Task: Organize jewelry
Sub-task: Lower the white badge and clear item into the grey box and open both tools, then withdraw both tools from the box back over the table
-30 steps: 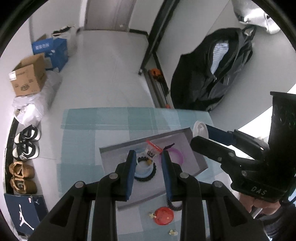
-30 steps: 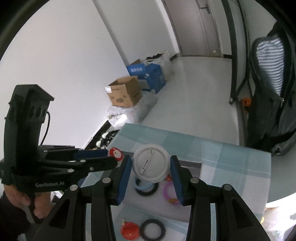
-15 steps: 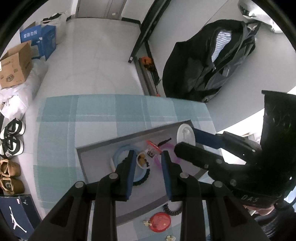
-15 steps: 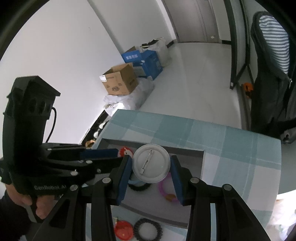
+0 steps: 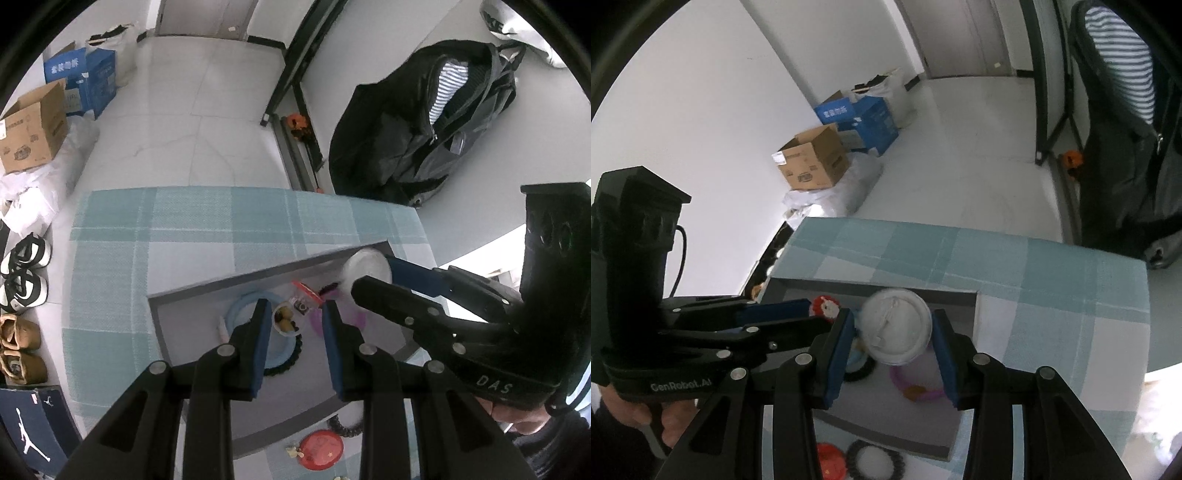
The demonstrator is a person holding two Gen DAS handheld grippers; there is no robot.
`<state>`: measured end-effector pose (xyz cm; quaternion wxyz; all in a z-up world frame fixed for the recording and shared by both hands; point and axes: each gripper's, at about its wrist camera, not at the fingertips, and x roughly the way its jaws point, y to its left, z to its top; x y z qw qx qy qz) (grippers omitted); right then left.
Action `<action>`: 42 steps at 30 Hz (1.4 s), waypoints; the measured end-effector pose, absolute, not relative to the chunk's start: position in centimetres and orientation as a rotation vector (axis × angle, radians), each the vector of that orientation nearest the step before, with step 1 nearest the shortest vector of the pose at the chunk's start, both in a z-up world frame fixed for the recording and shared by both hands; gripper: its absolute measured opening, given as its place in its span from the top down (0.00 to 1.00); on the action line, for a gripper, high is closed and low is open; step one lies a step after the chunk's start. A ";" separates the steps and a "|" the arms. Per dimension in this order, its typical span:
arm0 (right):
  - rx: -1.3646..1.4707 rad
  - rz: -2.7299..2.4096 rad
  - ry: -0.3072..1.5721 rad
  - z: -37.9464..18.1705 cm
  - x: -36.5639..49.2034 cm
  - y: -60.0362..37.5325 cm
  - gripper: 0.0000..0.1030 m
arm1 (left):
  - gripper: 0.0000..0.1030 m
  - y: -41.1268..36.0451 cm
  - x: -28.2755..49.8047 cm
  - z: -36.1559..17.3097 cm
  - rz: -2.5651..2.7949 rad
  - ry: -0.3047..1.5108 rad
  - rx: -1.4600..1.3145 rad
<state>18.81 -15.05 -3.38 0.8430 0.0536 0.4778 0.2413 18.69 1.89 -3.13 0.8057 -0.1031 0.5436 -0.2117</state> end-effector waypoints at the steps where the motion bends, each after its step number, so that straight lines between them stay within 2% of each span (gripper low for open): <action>1: 0.109 0.501 1.004 -3.3 18.7 -15.1 0.58 | 0.77 1.9 18.7 -3.1 -0.453 1.158 -0.220; 3: 0.098 0.492 0.986 -3.0 18.6 -15.2 0.50 | 0.74 2.1 18.7 -3.0 -0.452 1.161 -0.225; 4: 0.099 0.494 0.974 -2.8 18.5 -15.4 0.50 | 0.71 2.2 18.7 -3.1 -0.460 1.172 -0.237; 6: 0.101 0.494 0.957 -2.4 18.3 -15.6 0.50 | 0.59 2.4 18.5 -3.0 -0.464 1.168 -0.245; 9: 0.119 0.477 0.929 -1.9 18.2 -16.3 0.43 | 0.49 2.5 18.2 -2.7 -0.456 1.147 -0.237; 26: 0.136 0.406 0.839 0.2 15.3 -18.3 0.32 | 0.48 3.8 14.6 -0.9 -0.397 1.014 -0.315; 34: 0.120 0.406 0.807 1.3 11.8 -18.7 0.26 | 0.48 1.1 10.3 0.0 -0.394 0.951 -0.172; 42: 0.128 0.386 0.802 1.0 8.1 -19.8 0.19 | 0.48 0.3 7.3 -1.4 -0.357 0.990 -0.131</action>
